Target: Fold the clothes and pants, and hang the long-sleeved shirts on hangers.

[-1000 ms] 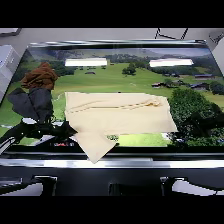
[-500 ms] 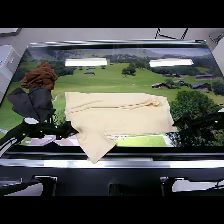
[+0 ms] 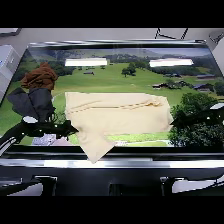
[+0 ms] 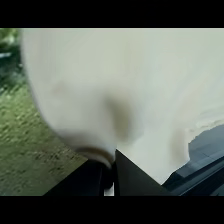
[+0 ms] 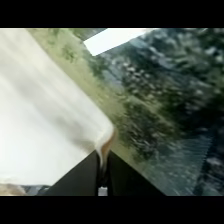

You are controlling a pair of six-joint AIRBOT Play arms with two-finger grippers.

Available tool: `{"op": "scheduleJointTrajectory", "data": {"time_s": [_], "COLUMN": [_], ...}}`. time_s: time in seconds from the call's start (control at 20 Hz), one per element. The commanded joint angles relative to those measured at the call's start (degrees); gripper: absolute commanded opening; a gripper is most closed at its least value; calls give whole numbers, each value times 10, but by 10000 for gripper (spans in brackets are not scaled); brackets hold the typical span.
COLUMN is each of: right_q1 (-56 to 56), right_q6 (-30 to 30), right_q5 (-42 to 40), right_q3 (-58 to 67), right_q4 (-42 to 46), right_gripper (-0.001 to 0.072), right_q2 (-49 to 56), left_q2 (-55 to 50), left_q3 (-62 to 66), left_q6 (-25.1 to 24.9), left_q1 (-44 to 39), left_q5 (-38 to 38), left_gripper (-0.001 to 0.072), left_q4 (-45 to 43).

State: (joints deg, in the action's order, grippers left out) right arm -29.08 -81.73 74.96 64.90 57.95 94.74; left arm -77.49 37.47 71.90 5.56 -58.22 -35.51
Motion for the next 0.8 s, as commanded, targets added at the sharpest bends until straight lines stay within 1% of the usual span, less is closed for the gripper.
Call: {"op": "scheduleJointTrajectory", "data": {"time_s": [0.0,0.1,0.2,0.3,0.4,0.45,0.55,0.65,0.7,0.75], "right_q1": [22,20,20,20,20,20,20,20,20,20], "right_q6": [13,13,16,30,58,72,69,53,38,25], "right_q5": [48,69,52,-11,-94,-118,-120,-91,-88,-96], "right_q3": [63,146,253,361,441,463,474,474,474,474], "right_q4": [-13,-21,-29,-33,-28,-26,-8,18,35,52], "right_gripper": [42,42,42,43,43,43,43,43,43,43], "right_q2": [-20,-64,-129,-209,-294,-338,-423,-490,-517,-537], "left_q2": [31,83,137,177,203,217,254,291,311,324], "left_q3": [54,144,277,440,594,648,714,730,729,730], "left_q6": [-15,-15,-15,-41,-46,-46,-46,-45,-43,-29], "left_q1": [14,35,64,90,105,105,104,104,104,104], "left_q5": [-9,-8,-7,-7,-7,-7,-7,6,20,35], "left_gripper": [30,29,30,30,31,31,31,31,30,31], "left_q4": [-6,-8,-10,-16,-25,-37,-42,-42,-46,-63]}}
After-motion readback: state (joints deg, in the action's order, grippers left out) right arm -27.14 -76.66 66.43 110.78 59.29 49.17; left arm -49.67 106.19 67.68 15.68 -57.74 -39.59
